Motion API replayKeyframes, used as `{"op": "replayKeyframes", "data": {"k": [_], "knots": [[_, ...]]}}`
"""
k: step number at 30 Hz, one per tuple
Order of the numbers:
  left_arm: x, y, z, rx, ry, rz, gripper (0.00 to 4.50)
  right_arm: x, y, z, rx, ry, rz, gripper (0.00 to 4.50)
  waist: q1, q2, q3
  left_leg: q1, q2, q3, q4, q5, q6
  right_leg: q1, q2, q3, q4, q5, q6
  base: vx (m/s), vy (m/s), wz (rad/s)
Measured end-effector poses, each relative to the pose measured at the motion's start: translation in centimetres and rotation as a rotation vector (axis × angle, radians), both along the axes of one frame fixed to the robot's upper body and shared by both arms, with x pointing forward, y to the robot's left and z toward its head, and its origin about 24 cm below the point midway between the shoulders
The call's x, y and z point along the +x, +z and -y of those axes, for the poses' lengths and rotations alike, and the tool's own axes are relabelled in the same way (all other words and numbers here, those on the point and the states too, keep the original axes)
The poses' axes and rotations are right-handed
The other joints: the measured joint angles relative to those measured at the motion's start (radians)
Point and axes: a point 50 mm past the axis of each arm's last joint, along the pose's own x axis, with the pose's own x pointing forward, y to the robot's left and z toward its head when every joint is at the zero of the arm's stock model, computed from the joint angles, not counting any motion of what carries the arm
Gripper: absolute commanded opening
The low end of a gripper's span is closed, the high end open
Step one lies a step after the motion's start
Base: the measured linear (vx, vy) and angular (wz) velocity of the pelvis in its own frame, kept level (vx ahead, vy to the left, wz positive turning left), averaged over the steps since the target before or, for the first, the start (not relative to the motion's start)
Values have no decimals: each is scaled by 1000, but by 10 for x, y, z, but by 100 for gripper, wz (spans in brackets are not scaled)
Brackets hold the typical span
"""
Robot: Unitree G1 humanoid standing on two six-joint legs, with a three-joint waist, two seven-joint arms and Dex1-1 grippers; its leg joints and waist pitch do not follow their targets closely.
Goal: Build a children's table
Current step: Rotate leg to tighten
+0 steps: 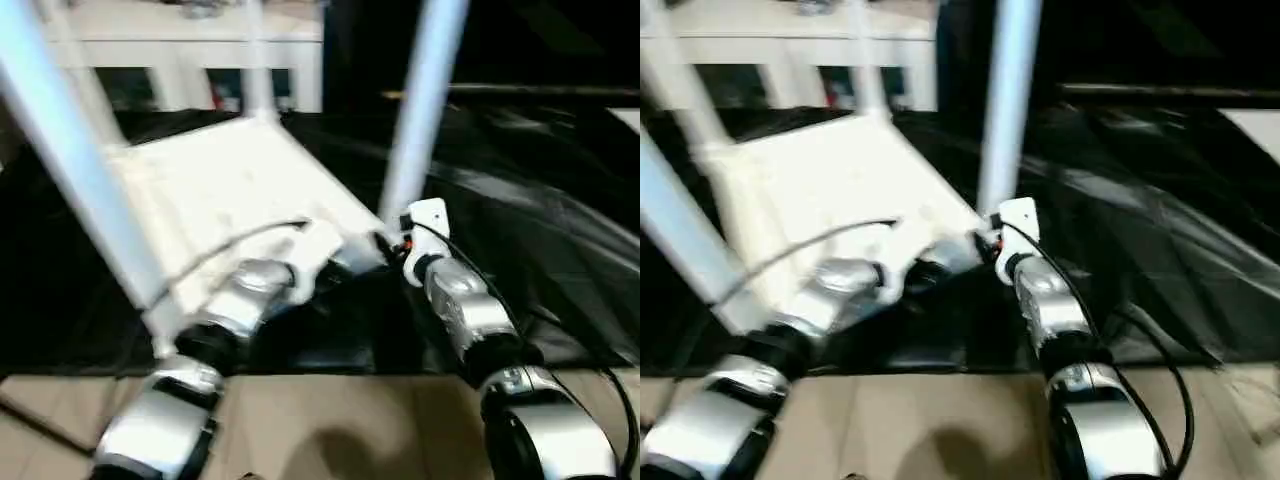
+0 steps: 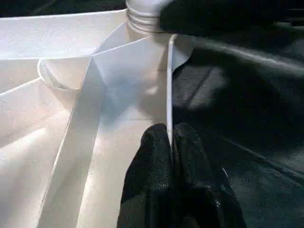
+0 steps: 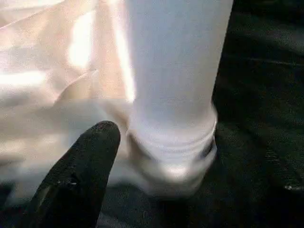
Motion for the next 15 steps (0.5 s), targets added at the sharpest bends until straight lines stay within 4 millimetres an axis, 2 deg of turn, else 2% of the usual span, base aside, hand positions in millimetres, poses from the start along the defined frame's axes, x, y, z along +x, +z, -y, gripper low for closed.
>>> {"op": "replayKeyframes", "data": {"k": [2,4,6,10,15], "knots": [[1,1,-5,-1,8,1,0,-2,0,-4,-3,67,-1,382,-5,0,0,-1,0,-1,-1,0,0,-4,0,-1,0,2,0,0,0,0],[-2,2,-15,-11,-32,-4,0,-4,5,9,-70,201,7,382,-3,0,0,-2,1,-1,-1,0,0,-5,2,-1,0,1,1,0,0,0],[-6,2,-24,-21,-84,-17,0,-7,8,20,-114,298,11,382,8,0,0,-2,3,0,-1,0,0,-6,2,-2,0,-1,0,0,0,0],[-16,3,-39,-29,-192,-38,0,-10,14,33,-146,415,-1,382,18,0,0,-3,5,3,1,1,1,-6,2,-2,0,-2,-1,0,0,0],[-26,4,-40,-42,-298,-67,0,-13,25,30,-166,540,20,382,38,-1,1,-5,5,5,3,0,1,-6,1,-1,0,-3,-2,0,0,0]]}}
